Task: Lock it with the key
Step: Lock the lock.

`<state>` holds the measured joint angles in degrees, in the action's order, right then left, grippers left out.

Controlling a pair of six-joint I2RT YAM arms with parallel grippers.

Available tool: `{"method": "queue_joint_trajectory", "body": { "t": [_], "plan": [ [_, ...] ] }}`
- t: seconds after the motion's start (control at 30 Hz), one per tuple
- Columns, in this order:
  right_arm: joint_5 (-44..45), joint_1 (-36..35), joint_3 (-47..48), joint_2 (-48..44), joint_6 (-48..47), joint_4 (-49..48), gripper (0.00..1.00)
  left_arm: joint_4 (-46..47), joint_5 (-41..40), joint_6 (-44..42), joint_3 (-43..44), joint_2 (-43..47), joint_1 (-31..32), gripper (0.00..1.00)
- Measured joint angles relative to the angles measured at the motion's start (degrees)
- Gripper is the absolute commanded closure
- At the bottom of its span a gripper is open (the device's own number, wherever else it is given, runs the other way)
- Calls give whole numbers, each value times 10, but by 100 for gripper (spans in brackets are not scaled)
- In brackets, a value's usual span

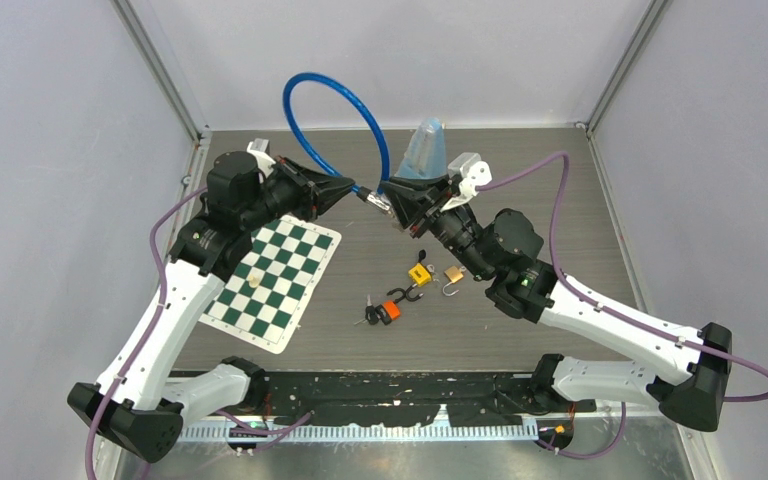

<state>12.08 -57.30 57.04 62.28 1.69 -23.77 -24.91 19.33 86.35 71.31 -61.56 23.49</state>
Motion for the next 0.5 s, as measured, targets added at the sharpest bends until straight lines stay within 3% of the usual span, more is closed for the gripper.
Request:
{"method": "queue_joint_trajectory", "body": {
  "t": [0.5],
  "plan": [
    [-6, -1, 59, 0, 27, 77, 29, 2, -14, -29, 0, 3, -7, 100]
  ]
}}
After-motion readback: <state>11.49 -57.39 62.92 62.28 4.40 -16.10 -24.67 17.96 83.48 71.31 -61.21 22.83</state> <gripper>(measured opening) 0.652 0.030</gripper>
